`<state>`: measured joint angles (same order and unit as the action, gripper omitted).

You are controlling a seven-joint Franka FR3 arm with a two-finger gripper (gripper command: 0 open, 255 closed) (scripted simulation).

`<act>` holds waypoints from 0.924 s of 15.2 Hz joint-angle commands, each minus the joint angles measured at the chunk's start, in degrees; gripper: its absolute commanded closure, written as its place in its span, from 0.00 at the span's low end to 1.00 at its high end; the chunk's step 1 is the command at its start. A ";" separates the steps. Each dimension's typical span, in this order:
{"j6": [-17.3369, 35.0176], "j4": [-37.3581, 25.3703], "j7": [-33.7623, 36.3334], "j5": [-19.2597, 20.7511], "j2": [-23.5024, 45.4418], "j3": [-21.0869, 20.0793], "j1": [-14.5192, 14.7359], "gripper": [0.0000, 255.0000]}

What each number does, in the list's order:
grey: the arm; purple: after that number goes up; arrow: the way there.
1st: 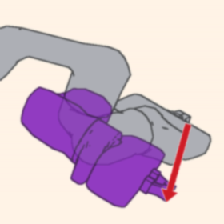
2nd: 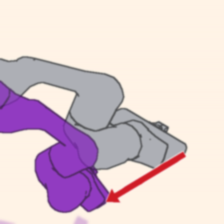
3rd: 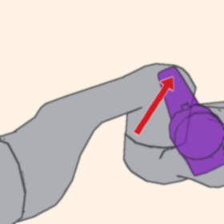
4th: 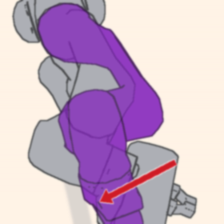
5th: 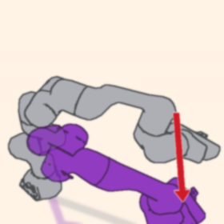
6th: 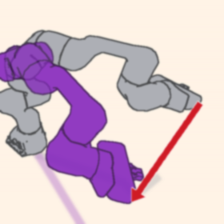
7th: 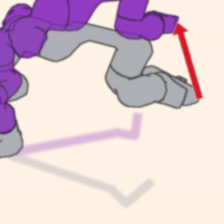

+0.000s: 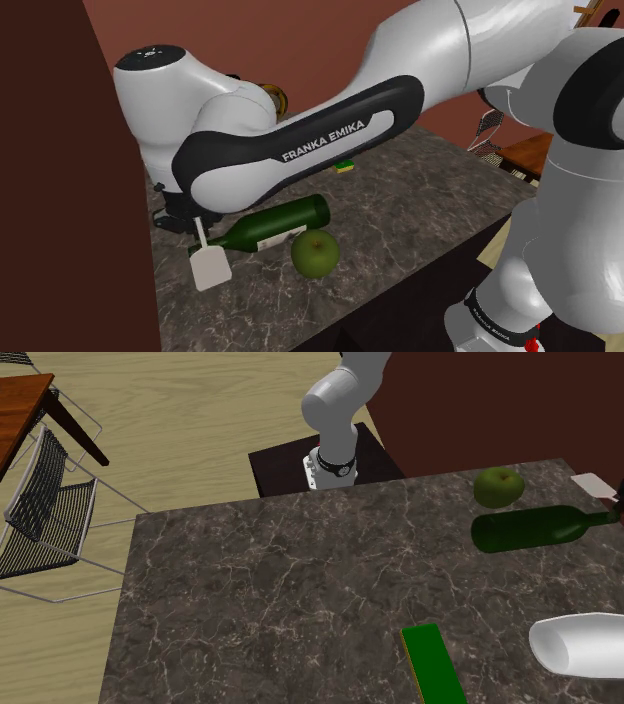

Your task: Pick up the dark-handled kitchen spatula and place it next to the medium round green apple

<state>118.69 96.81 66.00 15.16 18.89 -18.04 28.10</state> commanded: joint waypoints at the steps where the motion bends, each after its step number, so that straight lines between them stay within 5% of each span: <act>1: 1.25 0.73 0.38 0.34 0.55 0.10 0.08 1.00; 14: 9.16 5.04 2.75 2.79 4.52 1.08 0.51 1.00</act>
<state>127.81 101.74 68.62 17.71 20.48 -17.26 28.49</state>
